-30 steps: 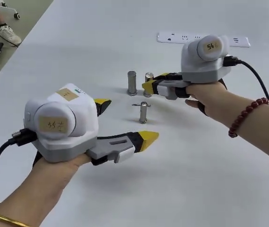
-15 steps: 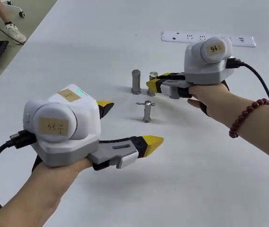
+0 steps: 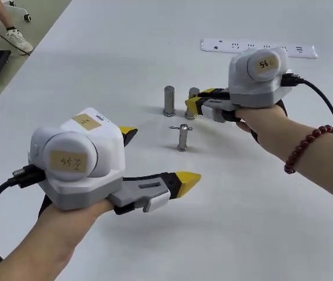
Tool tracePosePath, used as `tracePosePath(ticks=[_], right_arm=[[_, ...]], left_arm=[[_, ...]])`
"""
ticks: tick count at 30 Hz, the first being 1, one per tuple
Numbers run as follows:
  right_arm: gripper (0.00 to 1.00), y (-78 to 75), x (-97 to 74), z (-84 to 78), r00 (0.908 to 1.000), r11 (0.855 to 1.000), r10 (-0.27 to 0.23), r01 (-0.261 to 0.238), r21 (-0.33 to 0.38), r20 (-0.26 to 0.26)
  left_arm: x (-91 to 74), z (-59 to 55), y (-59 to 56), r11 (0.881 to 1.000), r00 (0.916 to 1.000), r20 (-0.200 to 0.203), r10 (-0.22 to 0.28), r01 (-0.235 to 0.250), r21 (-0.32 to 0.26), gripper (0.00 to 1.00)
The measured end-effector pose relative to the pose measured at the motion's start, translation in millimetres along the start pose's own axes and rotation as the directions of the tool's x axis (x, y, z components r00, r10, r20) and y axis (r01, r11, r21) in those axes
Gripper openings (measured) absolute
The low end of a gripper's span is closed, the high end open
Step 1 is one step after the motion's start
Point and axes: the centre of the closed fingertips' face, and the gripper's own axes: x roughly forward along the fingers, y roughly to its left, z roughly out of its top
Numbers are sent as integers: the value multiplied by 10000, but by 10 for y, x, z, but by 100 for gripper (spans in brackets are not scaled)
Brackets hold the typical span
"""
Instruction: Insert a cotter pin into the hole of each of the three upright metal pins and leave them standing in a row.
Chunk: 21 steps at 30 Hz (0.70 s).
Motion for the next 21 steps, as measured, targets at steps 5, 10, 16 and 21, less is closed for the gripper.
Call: tracePosePath(ticks=[5, 10, 16, 21], right_arm=[[7, -49, -81, -46, 9995, 9992, -307, 305, -252, -71], [7, -97, -204, -87, 9977, 9974, -675, 672, -274, -114], [7, -104, -390, -151, 9945, 9944, -1050, 1051, 81, -61], [7, -139, -521, -204, 9914, 9911, -1307, 1308, 267, -59]], left_arm=[[-9, 15, 16, 10000, 10000, 65, 68, -68, 14, 79], [-12, 31, 21, 9999, 9999, 95, 136, -136, 44, 79], [-17, 17, 13, 9998, 9998, 52, 174, -174, 68, 81], [-33, 31, -1, 9999, 9998, 107, 144, -145, 78, 83]])
